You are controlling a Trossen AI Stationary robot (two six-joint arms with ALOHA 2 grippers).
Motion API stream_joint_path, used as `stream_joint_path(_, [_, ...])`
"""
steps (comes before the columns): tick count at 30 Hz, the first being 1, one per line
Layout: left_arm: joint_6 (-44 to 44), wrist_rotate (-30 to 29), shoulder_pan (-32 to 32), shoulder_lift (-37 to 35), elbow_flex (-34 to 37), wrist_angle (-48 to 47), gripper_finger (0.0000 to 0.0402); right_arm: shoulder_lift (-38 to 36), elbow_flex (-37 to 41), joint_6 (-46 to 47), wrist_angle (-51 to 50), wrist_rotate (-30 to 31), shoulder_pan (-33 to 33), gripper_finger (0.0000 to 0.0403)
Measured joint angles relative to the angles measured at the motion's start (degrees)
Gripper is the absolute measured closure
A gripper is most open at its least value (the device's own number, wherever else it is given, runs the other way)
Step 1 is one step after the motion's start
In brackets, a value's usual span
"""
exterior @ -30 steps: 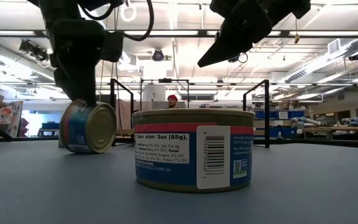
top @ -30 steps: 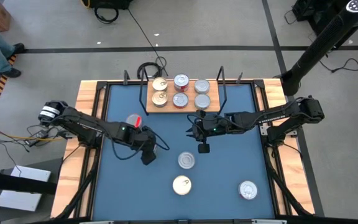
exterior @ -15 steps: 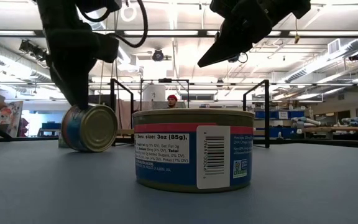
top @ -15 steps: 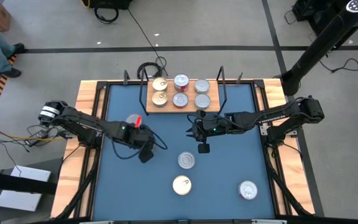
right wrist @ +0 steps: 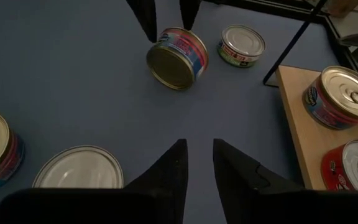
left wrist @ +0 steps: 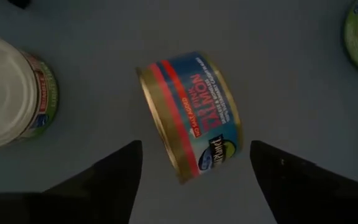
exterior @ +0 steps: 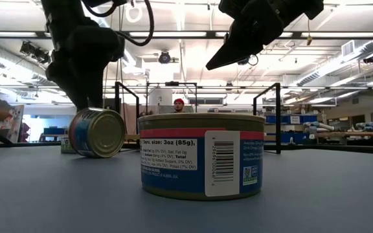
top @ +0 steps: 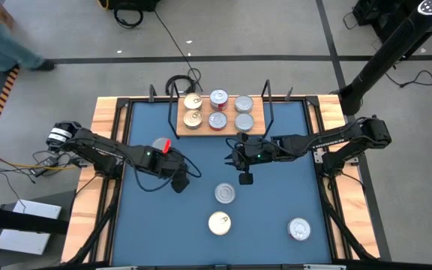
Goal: Stack canned seafood by type on shelf
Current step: Stack the left blue tuna can on the top blue tuna can on the shelf
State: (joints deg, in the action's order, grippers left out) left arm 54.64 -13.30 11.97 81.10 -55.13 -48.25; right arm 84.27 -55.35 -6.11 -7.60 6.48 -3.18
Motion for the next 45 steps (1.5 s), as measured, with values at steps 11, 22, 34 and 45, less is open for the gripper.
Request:
stream_joint_path(11, [5.63, -3.69, 1.28, 1.12, 0.0, 1.65, 0.0072, 0.0, 0.0, 0.0, -0.05, -0.07, 0.0, 0.0316])
stream_joint_path(22, [4.25, -5.35, 1.28, 4.41, 0.0, 1.74, 0.0076, 0.0, -0.01, 0.0, -0.17, -0.07, 0.0, 0.0318])
stream_joint_path(34, [2.43, -5.68, 1.28, 4.31, -2.53, -3.08, 0.0181, 0.0, 0.0, 0.0, -0.2, -0.07, 0.0, 0.0316])
stream_joint_path(45, [-1.62, -5.91, 1.28, 4.24, -2.6, -2.68, 0.0245, 0.0, 0.0, -0.02, -0.22, -0.07, 0.0, 0.0315])
